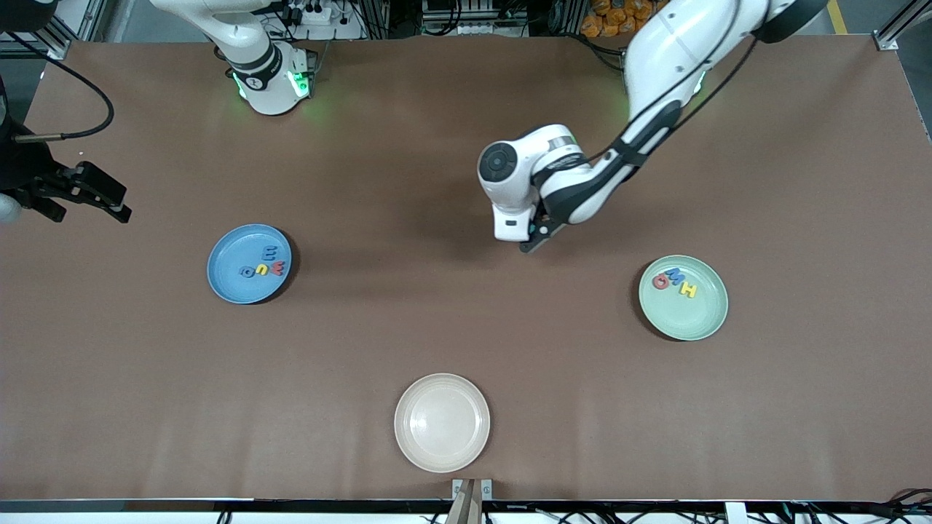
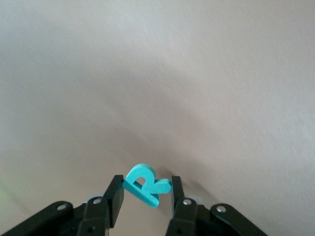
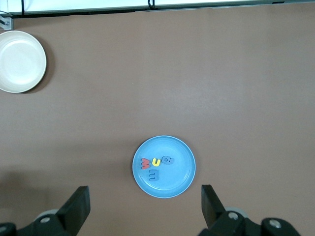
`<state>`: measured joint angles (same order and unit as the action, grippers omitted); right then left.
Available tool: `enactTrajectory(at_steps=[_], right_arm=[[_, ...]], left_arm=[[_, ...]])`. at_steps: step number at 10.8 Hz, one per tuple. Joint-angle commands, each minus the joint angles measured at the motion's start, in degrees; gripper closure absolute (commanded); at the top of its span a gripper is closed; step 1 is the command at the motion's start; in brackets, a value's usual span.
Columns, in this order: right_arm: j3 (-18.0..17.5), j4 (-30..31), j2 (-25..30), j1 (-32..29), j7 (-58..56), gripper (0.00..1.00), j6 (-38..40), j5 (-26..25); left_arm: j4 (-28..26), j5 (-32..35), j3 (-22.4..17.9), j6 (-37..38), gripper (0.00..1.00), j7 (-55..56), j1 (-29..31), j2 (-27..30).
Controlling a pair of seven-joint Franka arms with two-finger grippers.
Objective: Sort upper and lower case letters into plates
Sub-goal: 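Carry the teal 'R' with the left gripper to the green plate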
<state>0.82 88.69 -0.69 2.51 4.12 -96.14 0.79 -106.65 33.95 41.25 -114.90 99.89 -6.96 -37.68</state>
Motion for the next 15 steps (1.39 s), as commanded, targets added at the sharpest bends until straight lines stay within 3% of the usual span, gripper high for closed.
enactTrajectory(at_steps=[1,2,5,8,11,14,15], right_arm=[[-0.2,-0.7,0.2,-1.3,-0.6,0.0,0.3,0.2],[-0.5,-0.8,0.1,-1.8,-0.8,0.0,0.3,0.3],[-4.9,-1.8,0.1,-4.5,-1.5,0.0,0.0,0.0],[-5.0,-2.4,1.0,-4.8,-1.6,0.0,1.2,0.1],[-6.4,-2.3,0.9,-5.7,-1.5,0.0,2.4,0.3],[-7.0,-1.2,1.8,-5.3,-1.7,0.0,3.0,0.2],[-7.3,-0.8,2.3,-5.3,-1.7,0.0,2.5,0.2]], left_arm=[[-1.5,-0.8,7.2,6.4,0.87,-7.0,9.8,2.9],[-1.9,-0.7,9.6,8.7,0.87,-9.6,13.9,2.7],[-3.1,-0.7,10.6,12.8,0.88,-18.7,19.5,6.0],[-5.4,0.2,11.5,13.0,0.89,-35.1,31.6,10.1],[-5.9,12.9,11.3,11.1,0.89,-40.0,37.8,6.2],[-6.0,13.9,11.0,1.2,0.86,-50.1,47.1,1.2],[-5.9,14.4,11.0,0.9,0.86,-51.6,47.5,1.3]])
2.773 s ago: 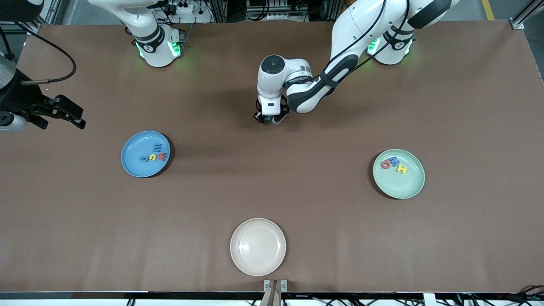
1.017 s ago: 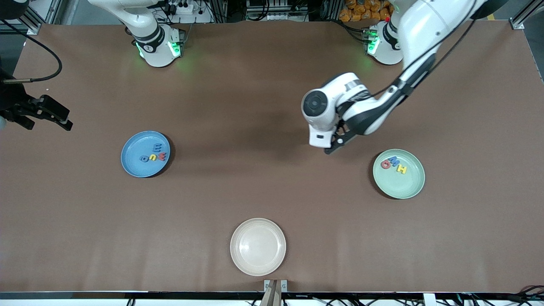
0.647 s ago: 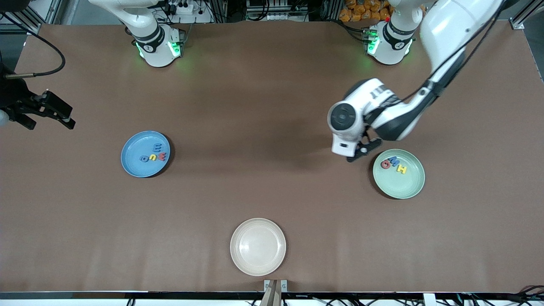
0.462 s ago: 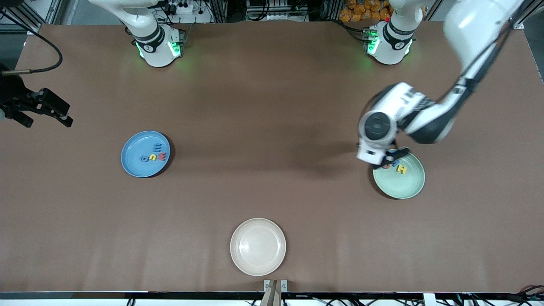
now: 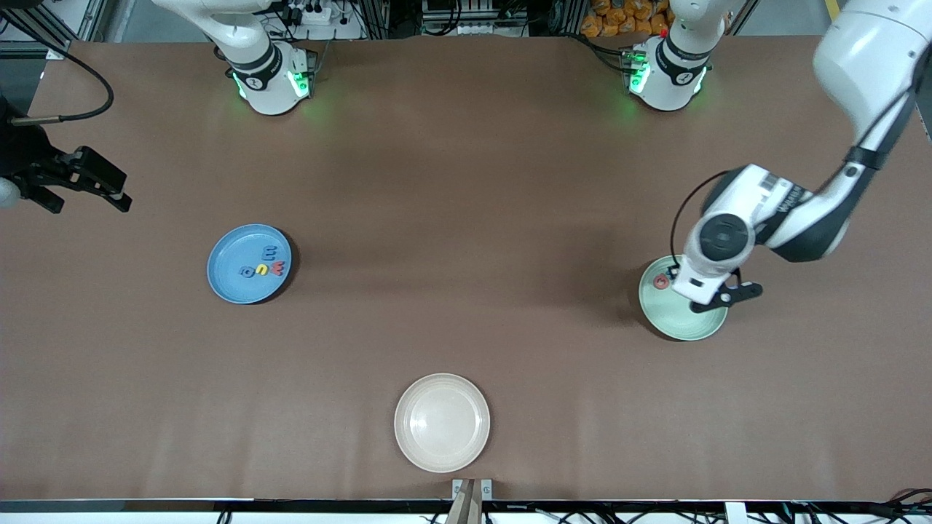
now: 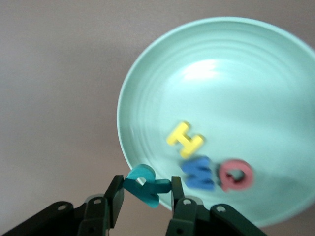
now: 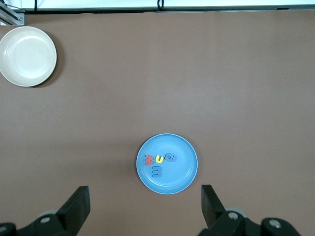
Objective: Sort upper and lower case letters into plates
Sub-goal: 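Carry the teal 'R' with the left gripper to the green plate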
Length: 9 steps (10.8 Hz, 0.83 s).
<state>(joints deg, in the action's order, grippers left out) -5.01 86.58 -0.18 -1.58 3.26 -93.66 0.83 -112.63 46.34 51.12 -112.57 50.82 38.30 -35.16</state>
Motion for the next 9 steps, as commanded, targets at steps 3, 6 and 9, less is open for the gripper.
enactTrajectory(at_steps=[3,6,9], right_arm=[[-1.6,1.6,1.2,-1.1,-0.7,0.0,-2.7,0.3],[-1.2,1.6,1.6,-0.7,-0.7,0.0,-1.4,0.2],[-1.1,1.3,1.9,0.1,-0.6,0.0,0.6,0.2]], left_arm=[[0.7,2.3,1.1,-1.9,0.85,-2.7,2.1,-1.6],[0.6,2.3,1.1,-1.9,0.0,-2.8,2.1,-1.6],[0.7,2.3,1.1,-1.9,0.0,-4.5,2.2,-1.3]])
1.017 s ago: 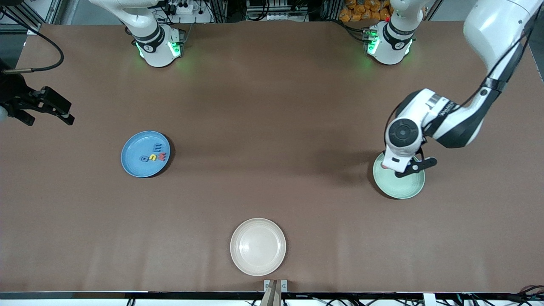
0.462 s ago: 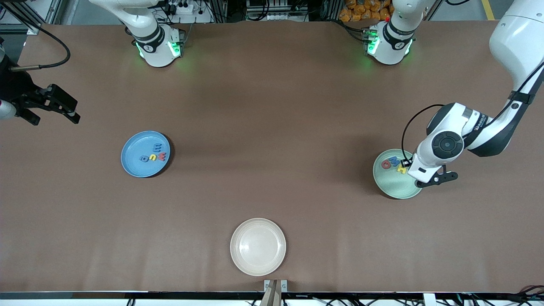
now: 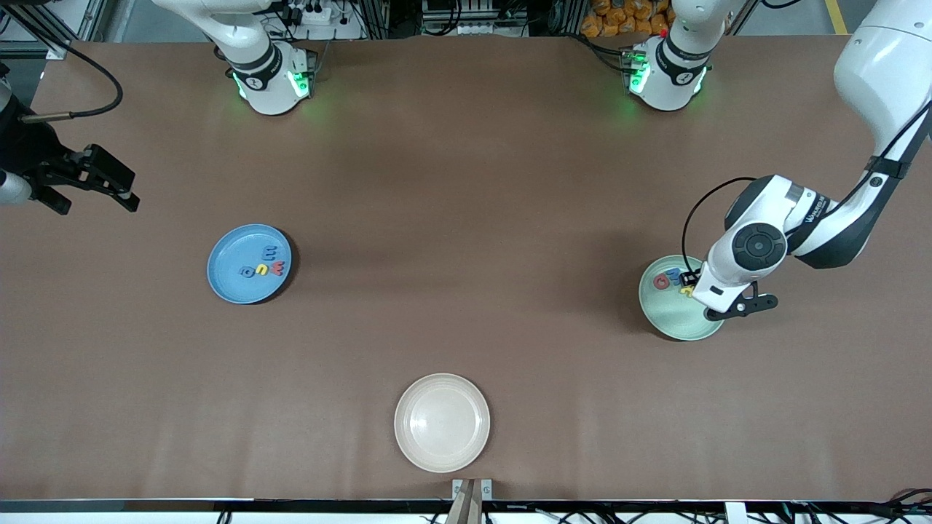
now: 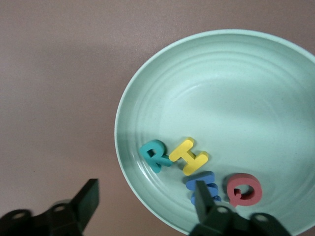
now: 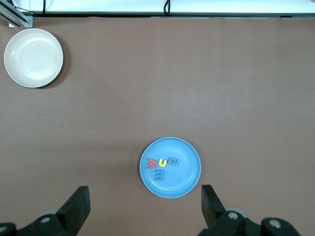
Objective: Sort upper and lower case letters into plates
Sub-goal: 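Open the left gripper to release the teal 'R' on the green plate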
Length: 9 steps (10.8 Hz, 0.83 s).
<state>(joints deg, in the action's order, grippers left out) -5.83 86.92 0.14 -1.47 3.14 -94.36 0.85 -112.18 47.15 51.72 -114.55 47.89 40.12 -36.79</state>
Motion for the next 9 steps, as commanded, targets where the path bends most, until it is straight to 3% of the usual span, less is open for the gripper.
enactTrajectory(at_steps=[1,4,6,8,9], right_arm=[[-0.3,1.0,1.4,-0.1,-0.5,0.0,0.8,0.2],[-0.1,0.8,0.9,-0.3,-0.4,0.0,1.2,-0.1],[-0.1,0.8,0.9,-0.5,-0.4,0.0,2.6,0.0],[-0.1,1.6,0.9,-1.2,-0.5,0.0,5.0,-0.1],[-0.1,2.9,0.9,-1.5,-0.6,0.0,5.1,-0.1]], left_arm=[[0.2,1.5,0.5,0.1,0.0,-1.6,0.5,0.4],[1.8,0.7,0.8,0.6,0.0,-4.7,1.6,2.7],[4.7,-1.7,0.9,0.9,0.0,-17.3,3.3,5.3],[13.4,-11.8,1.0,6.5,0.0,-28.7,4.5,5.5],[17.9,-12.7,1.6,11.3,0.0,-30.1,3.8,5.5]])
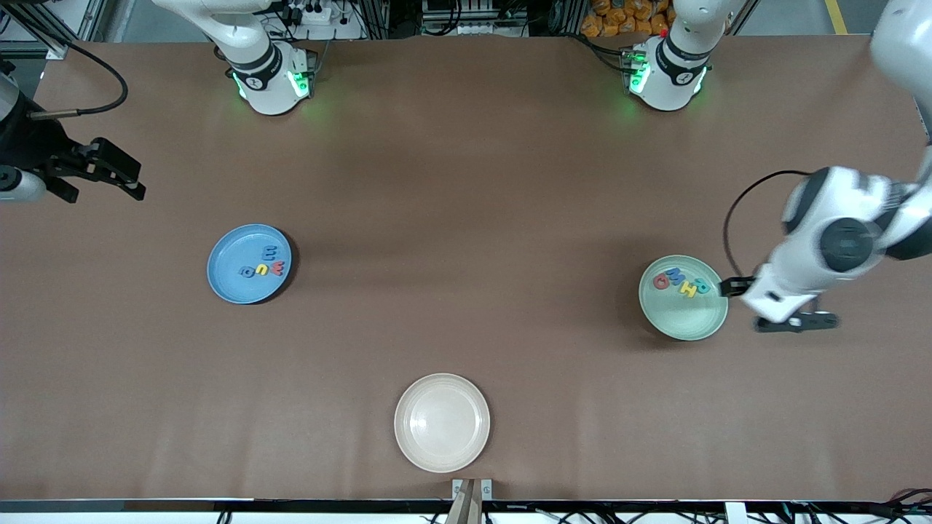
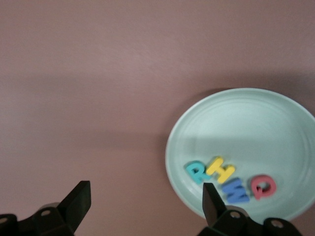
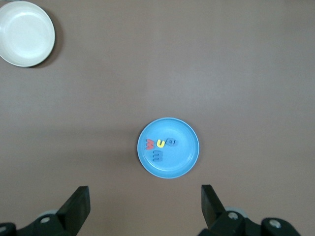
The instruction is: Sort upper and lower case letters into plates
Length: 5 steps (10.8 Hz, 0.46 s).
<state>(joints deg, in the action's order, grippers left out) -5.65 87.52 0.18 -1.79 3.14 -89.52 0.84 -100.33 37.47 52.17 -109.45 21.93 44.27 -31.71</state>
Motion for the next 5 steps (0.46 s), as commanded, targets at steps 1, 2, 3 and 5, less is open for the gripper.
enactTrajectory(at_steps=[1,2,3,5], right_arm=[[-0.3,2.9,1.0,-1.2,-0.7,0.0,0.4,0.0],[-0.4,3.3,1.0,-1.1,-0.6,0.0,0.5,0.0],[-0.3,3.6,1.0,-1.2,-0.6,0.0,0.5,0.0],[-0.4,4.1,1.1,-1.2,-0.7,0.0,0.7,0.0]], left_arm=[[8.9,-3.0,4.0,9.3,0.0,-4.2,-0.3,0.4],[11.0,-3.0,6.1,11.4,0.0,-4.3,-0.2,0.6],[13.3,-3.2,8.6,13.8,0.0,-5.2,0.2,1.0],[18.1,-3.1,11.6,18.7,0.0,-7.8,0.0,1.2]])
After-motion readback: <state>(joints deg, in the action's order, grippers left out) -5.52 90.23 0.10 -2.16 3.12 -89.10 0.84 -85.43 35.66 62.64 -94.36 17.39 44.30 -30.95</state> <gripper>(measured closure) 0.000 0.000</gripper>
